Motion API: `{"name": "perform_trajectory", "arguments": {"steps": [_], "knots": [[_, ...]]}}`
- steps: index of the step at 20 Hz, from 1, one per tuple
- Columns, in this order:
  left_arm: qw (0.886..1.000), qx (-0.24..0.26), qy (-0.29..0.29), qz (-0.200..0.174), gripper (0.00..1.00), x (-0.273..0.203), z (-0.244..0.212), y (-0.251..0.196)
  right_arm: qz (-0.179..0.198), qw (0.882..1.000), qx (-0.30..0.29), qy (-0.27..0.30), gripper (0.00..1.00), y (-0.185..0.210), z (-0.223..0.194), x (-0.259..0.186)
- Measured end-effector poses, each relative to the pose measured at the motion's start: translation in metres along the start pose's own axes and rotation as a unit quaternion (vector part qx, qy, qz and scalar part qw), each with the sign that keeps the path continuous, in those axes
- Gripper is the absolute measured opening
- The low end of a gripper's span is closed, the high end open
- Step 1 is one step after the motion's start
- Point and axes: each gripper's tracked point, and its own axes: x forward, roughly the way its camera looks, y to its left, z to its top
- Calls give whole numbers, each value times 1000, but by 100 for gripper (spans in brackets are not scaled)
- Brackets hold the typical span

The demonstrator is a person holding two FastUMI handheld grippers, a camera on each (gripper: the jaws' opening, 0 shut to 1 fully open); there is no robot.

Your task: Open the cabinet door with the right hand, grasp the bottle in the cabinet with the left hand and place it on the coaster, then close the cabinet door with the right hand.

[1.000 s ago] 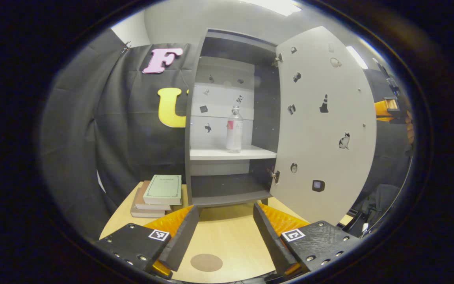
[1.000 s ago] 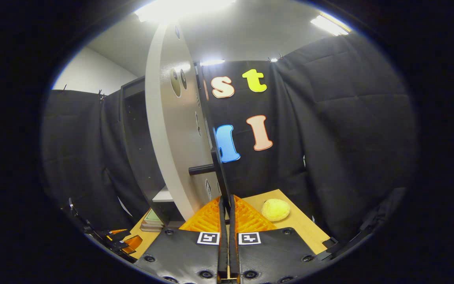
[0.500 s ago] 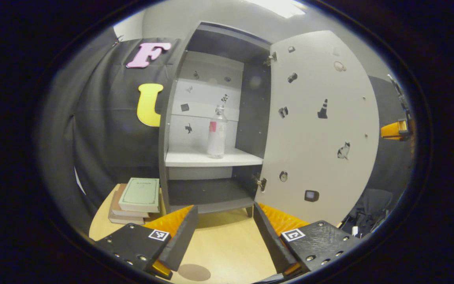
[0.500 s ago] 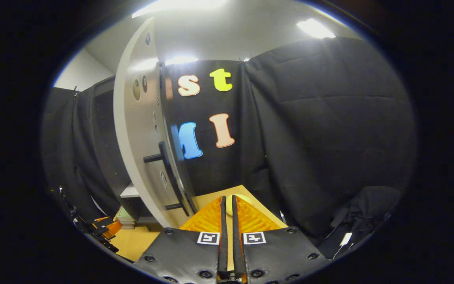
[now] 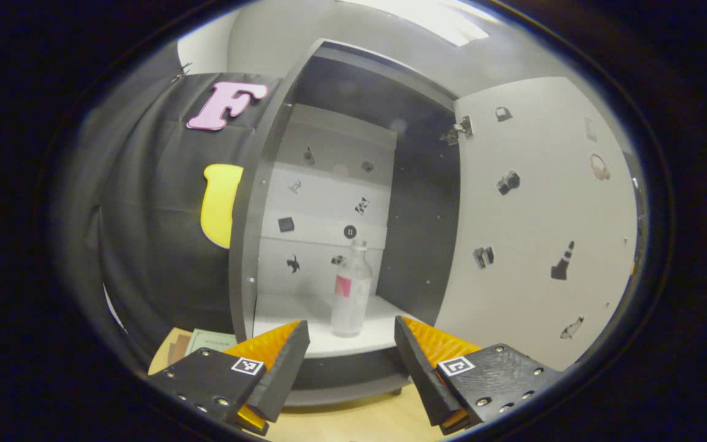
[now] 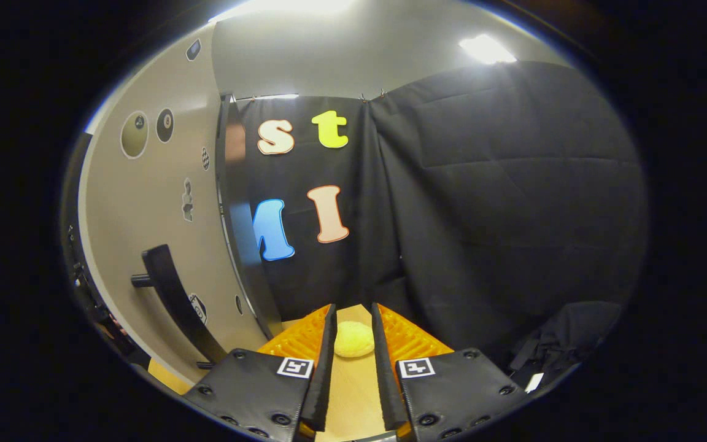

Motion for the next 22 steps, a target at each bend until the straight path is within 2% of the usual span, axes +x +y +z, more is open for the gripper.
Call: {"name": "perform_trajectory", "arguments": {"steps": [1, 2, 3, 4, 5, 6, 7, 8, 11, 13, 14, 16, 17, 22], "knots": [[1000, 10, -9, -1, 87, 15, 11, -1, 5, 1000, 2, 2, 43, 2, -2, 6], [1000, 20, -13, -2, 84, 31, 23, -2, 8, 1000, 5, 6, 61, 3, -3, 9], [999, 29, -15, -7, 87, 46, 26, -5, 8, 1000, 8, 8, 79, 2, -4, 13], [999, 39, -15, -9, 85, 59, 30, -9, 8, 1000, 13, 9, 81, 1, -4, 16], [999, 51, -16, -7, 85, 72, 31, -10, 5, 1000, 21, 9, 91, 0, -5, 20], [998, 64, -16, 6, 87, 85, 32, -8, 4, 1000, 28, 7, 90, 0, -5, 21], [997, 68, -14, 21, 87, 97, 29, -7, 7, 999, 32, 1, 83, 2, -4, 25], [998, 62, -12, 21, 86, 109, 25, -12, 9, 999, 34, -6, 90, 1, -3, 25], [999, 31, -4, 14, 88, 141, 11, -23, 8, 999, 36, -11, 90, -1, -4, 32], [999, 30, -4, 21, 84, 157, 4, -17, 3, 1000, 29, -5, 90, -7, -5, 38], [999, 28, -5, 15, 87, 166, 2, -19, 1, 1000, 26, -3, 90, -10, -4, 43], [999, 25, 4, 21, 84, 176, -8, -15, 13, 999, 29, 10, 90, -5, -8, 49], [999, 25, 9, 24, 87, 181, -13, -14, 19, 999, 30, 14, 90, -4, -11, 47], [999, 22, 22, 37, 85, 197, -30, -10, 25, 999, 19, 15, 90, -4, -10, 48]]}}
